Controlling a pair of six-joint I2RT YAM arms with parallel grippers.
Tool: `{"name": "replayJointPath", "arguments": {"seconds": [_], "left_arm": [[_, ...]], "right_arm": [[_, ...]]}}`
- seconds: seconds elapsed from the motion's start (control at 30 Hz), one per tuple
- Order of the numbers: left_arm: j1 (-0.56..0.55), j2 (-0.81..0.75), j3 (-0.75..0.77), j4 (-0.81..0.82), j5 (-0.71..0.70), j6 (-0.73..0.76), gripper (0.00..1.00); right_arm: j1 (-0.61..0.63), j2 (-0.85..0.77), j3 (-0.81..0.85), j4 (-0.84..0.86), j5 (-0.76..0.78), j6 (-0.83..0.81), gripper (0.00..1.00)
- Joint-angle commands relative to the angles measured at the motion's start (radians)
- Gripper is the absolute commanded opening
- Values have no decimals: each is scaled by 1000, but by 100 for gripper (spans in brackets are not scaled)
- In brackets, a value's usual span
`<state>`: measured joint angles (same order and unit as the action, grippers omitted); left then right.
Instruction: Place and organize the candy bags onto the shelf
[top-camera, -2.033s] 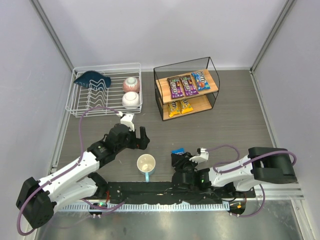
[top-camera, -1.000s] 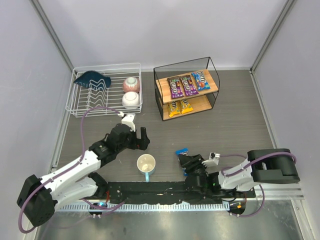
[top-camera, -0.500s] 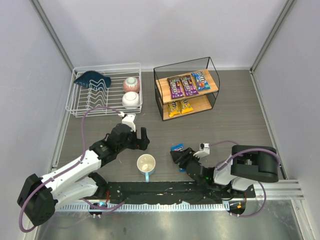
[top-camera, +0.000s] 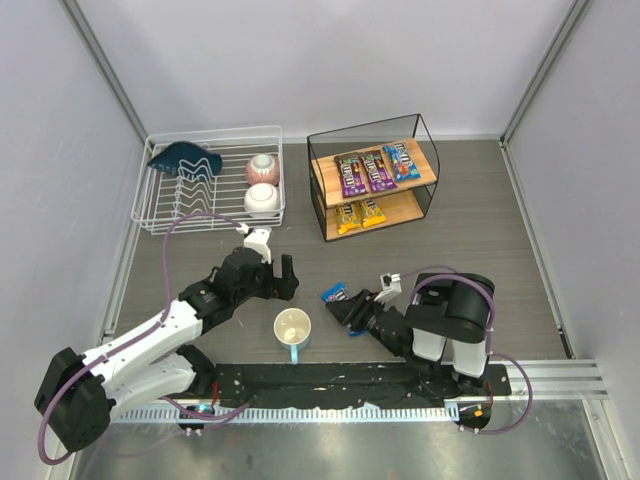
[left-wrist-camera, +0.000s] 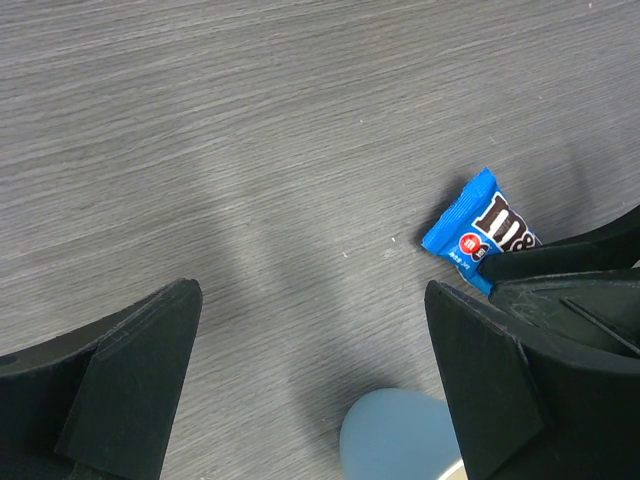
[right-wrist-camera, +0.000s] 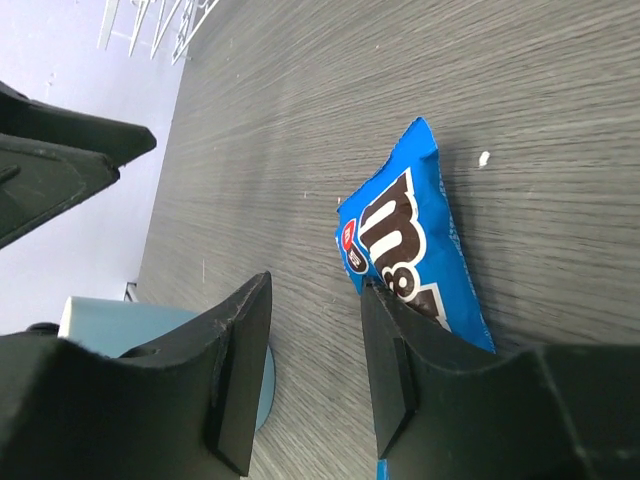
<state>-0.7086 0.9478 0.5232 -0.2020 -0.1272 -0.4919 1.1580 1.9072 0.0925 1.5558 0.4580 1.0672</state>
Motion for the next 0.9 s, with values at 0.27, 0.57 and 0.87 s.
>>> {"name": "replayJointPath", "arguments": {"seconds": [0.27, 0.57, 0.87], "left_arm": [[-3, -4, 24, 4, -22, 10, 100], [-5, -3, 28, 12, -20, 10, 100], [-5, -1, 28, 16, -17, 10, 100]], "right_arm": [[-3, -215, 27, -382, -229, -262, 52], [-3, -687, 90, -855, -113, -348, 56], [-11, -764, 9, -835, -10, -259, 58]]}}
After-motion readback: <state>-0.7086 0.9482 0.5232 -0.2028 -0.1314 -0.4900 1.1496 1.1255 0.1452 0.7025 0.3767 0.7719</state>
